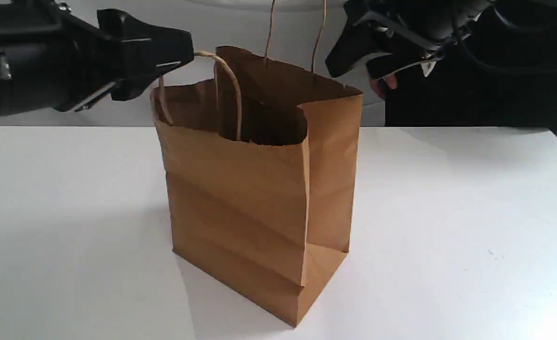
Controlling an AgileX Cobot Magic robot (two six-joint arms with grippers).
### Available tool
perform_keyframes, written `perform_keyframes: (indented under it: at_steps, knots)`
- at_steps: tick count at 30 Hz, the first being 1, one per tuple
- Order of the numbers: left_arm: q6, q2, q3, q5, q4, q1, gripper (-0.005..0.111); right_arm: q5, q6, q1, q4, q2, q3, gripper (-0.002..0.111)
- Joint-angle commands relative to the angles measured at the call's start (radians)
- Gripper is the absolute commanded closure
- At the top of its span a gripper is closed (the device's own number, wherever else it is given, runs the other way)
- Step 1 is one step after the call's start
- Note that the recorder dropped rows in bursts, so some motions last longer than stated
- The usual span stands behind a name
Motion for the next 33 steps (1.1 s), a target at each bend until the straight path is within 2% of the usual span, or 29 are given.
perform_keyframes:
  at_steps: [1,4,10,15,17,20,22,24,25,30,33]
  knots:
    - [0.006,-0.027,-0.001,-0.004,0.015,0.003,0.051,0.007,-0.006,-0.003,-0.024,-0.032,-0.005,0.046]
    - [-0.04,-0.033,-0.001,0.003,0.08,0.003,0.051,0.007,-0.004,-0.003,-0.052,-0.051,-0.005,0.046]
    - [-0.236,-0.045,-0.001,0.014,0.307,0.003,0.051,0.007,0.008,-0.003,-0.117,-0.083,-0.005,0.046]
    - [-0.335,-0.09,-0.001,0.033,0.464,0.003,0.051,0.007,0.008,-0.003,-0.148,-0.124,-0.005,0.048]
    - [-0.393,-0.126,-0.001,0.047,0.56,0.003,0.053,0.007,0.012,-0.003,-0.16,-0.146,-0.005,0.055]
    - [-0.506,-0.189,-0.001,0.073,0.75,0.003,0.066,0.007,0.019,-0.003,-0.167,-0.185,-0.005,0.074]
    - [-0.604,-0.243,-0.001,0.11,0.912,0.003,0.085,0.007,0.019,-0.003,-0.167,-0.218,-0.005,0.093]
    - [-0.69,-0.288,-0.001,0.151,1.064,0.003,0.102,0.007,0.011,-0.003,-0.167,-0.242,-0.005,0.107]
    - [-0.739,-0.313,-0.001,0.175,1.137,0.003,0.106,0.007,0.006,-0.003,-0.169,-0.255,-0.005,0.108]
    - [-0.998,-0.419,0.023,0.295,1.421,0.003,0.107,0.007,-0.007,-0.003,-0.188,-0.325,0.044,0.108]
    - [-1.104,-0.507,0.082,0.355,1.505,0.003,0.107,0.007,-0.01,-0.003,-0.232,-0.38,0.124,0.108]
